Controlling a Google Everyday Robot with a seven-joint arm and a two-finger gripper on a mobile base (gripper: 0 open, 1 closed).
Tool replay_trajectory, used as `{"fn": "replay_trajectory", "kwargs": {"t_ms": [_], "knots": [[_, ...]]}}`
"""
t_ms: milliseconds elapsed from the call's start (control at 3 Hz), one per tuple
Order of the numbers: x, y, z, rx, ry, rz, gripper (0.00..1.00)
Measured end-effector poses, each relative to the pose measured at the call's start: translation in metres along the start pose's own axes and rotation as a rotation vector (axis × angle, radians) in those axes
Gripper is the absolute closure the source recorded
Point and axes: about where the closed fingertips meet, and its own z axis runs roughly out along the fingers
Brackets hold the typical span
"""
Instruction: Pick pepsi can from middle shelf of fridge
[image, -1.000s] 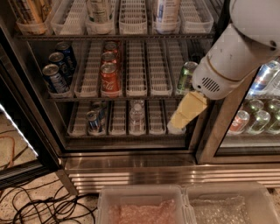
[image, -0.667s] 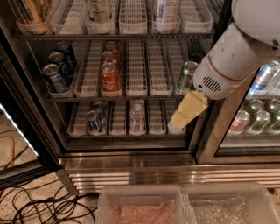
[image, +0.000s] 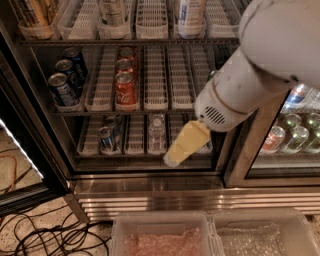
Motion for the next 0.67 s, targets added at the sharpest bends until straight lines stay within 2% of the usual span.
{"fn": "replay_trajectory", "kwargs": {"t_ms": [333,667], "knots": [[-0.028,0.032,0.028,-0.057,-0.088,0.052,0.0],[-0.052,0.065,0.046,-0.197,-0.147,0.068,0.0]]}}
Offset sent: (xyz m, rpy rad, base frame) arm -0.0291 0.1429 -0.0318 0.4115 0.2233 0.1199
